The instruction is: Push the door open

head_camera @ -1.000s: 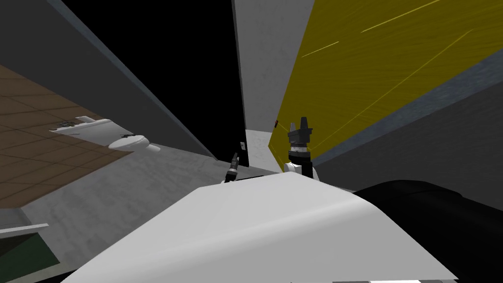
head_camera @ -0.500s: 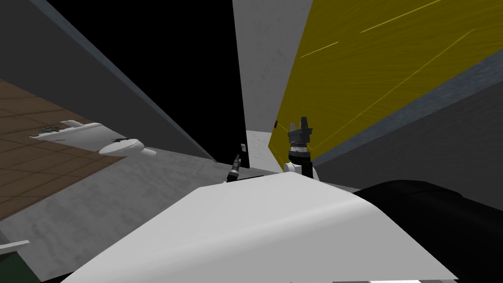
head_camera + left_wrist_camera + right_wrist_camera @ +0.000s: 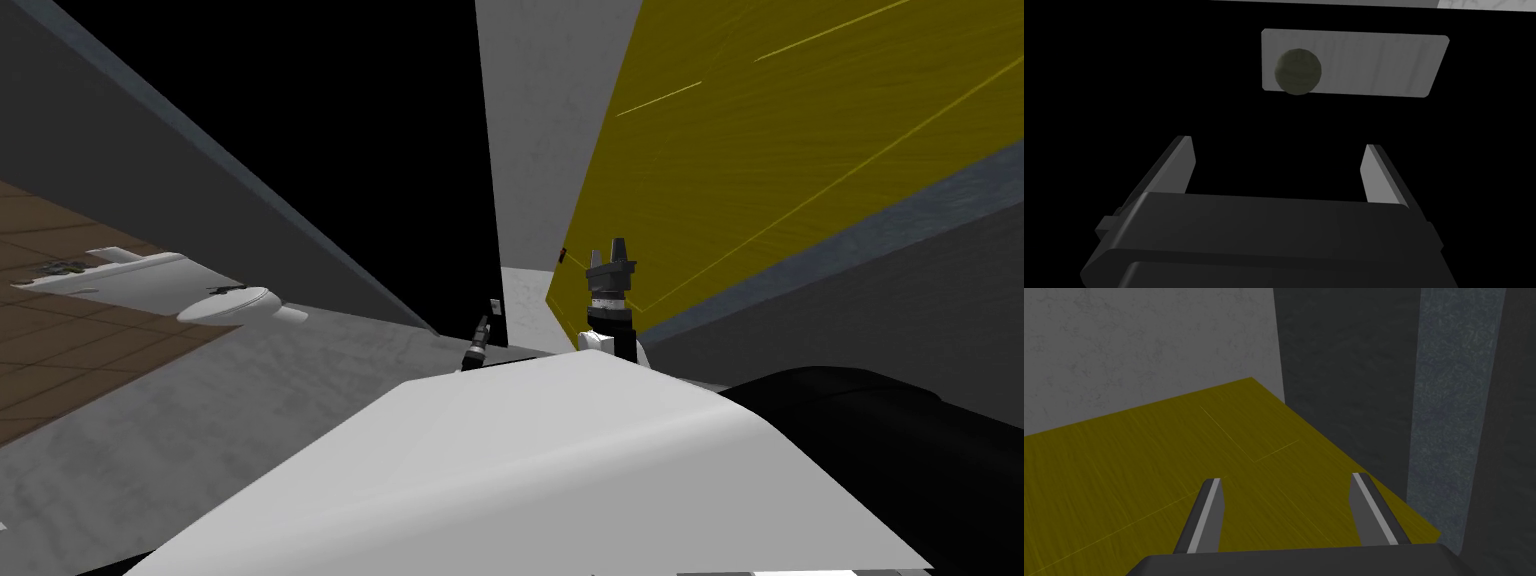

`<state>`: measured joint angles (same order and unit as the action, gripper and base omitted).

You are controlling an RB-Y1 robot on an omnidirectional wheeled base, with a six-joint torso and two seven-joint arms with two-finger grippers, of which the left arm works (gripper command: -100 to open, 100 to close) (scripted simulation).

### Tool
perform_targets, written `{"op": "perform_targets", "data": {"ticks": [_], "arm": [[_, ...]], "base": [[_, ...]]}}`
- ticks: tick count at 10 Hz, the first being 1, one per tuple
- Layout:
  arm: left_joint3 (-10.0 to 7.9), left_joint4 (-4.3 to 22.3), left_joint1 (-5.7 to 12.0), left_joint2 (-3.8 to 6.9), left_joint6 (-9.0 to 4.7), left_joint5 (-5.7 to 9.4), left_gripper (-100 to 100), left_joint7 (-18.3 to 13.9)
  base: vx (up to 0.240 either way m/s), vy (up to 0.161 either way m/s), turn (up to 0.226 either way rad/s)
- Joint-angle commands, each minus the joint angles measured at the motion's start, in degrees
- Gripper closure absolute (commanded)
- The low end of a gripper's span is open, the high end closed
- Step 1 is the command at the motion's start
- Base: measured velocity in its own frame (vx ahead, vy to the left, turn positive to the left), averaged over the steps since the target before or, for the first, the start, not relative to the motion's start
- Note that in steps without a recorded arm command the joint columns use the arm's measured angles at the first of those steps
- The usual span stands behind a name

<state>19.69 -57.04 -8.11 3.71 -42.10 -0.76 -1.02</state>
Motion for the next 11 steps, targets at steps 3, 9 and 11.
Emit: {"op": "perform_targets", "data": {"ticks": [3, 9, 11], "arm": [[-0.48, 1.3, 0.31, -0.14, -0.91, 0.18, -100, 0.1], [-0.77, 2.0, 0.47, -0.61, -1.34, 0.28, 100, 0.2], [-0.77, 2.0, 0.47, -0.61, -1.34, 0.28, 100, 0.2]], "base": [[0.194, -0.072, -0.026], [0.094, -0.031, -0.013], [-0.012, 0.005, 0.0]]}}
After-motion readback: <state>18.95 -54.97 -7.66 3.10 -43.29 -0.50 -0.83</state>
